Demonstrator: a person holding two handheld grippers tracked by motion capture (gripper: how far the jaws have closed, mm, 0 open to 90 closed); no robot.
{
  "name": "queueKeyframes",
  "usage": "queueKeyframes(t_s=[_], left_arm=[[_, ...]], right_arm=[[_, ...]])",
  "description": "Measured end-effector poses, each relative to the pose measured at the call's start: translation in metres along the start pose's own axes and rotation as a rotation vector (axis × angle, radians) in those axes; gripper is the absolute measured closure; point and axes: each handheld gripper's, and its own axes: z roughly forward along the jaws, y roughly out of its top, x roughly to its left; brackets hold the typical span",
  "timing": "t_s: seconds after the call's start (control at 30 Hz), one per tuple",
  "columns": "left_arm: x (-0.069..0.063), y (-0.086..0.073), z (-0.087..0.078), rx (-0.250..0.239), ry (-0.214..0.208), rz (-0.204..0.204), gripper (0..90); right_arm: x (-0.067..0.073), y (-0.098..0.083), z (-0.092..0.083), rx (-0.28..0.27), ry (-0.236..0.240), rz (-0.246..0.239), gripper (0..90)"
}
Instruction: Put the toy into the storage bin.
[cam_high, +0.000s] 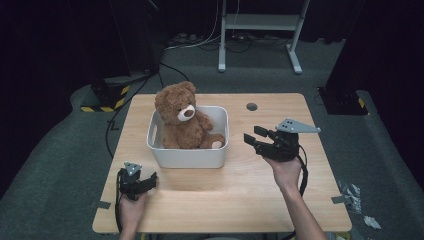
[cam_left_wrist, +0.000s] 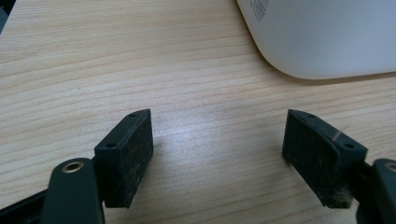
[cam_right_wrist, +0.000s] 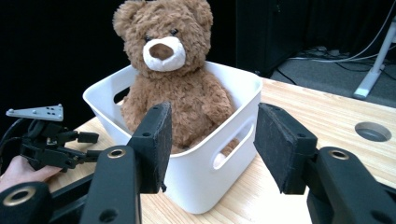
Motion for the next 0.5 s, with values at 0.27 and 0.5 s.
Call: queueKeyframes(t_s=[0.27, 0.5], left_arm=[[0.0, 0.0, 0.0, 0.0, 0.0, 0.0, 24.5], [0.0, 0.0, 0.0, 0.0, 0.0, 0.0, 24.5]], right_arm=[[-0.008, -0.01, -0.006, 0.003, -0.021, 0.019, 46.3], [-0.011, -0.016, -0.009, -0.004, -0.024, 0.031, 46.3]])
